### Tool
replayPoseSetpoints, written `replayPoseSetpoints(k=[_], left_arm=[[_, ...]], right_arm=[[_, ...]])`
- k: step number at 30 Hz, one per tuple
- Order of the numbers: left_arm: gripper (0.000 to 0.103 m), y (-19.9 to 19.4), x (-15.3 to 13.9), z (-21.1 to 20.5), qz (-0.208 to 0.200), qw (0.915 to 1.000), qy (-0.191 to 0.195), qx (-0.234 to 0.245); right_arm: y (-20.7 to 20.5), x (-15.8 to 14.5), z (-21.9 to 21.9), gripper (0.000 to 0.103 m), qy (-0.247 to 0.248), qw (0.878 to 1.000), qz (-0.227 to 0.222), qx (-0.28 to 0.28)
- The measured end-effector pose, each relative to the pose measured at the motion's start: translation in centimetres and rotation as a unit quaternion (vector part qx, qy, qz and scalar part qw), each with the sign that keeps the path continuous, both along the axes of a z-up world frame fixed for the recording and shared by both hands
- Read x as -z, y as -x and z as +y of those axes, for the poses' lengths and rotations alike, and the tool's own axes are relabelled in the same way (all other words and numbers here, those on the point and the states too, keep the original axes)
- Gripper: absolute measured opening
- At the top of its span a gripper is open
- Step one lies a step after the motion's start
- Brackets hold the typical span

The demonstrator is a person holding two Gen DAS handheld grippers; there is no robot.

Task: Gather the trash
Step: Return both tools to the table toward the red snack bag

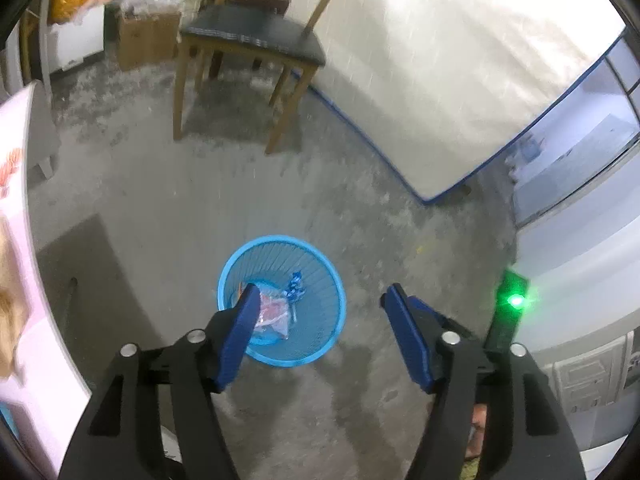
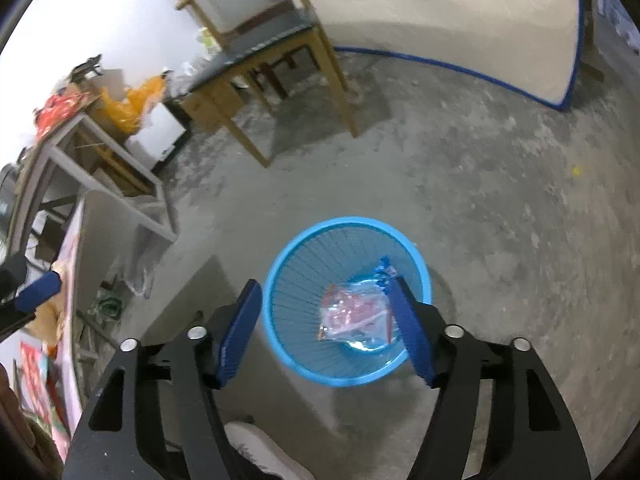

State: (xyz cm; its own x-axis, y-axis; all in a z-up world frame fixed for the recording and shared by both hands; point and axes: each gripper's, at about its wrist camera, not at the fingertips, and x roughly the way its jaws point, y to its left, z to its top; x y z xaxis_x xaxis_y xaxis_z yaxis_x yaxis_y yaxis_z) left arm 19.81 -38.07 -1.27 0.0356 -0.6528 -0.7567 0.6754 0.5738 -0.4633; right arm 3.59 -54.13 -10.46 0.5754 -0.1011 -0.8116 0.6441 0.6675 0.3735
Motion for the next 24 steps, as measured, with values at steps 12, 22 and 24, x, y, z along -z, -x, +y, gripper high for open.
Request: replayPoseSetpoints(k=[12,22,24], left_arm=[[0.082,6.2,-6.4,17.6,-0.107,0.991,0.047,-0.065],[0.082,8.6,-3.6,36.5,-0.151,0.9605,0.049,-0.229],[0.082,8.6,-2.3,38.2,-0.135,0.956,0.057,-0.254]], right_arm=[[-0.2,-8.2,8.8,0.079,-0.026,0.986,-0.086,-0.139],[-4.5,-11.1,18.3,0.079,-0.041,0.959,-0.115,-0.256],[-5.2,-11.0,20.0,0.079,-0.046,0.953,-0.114,-0.278]])
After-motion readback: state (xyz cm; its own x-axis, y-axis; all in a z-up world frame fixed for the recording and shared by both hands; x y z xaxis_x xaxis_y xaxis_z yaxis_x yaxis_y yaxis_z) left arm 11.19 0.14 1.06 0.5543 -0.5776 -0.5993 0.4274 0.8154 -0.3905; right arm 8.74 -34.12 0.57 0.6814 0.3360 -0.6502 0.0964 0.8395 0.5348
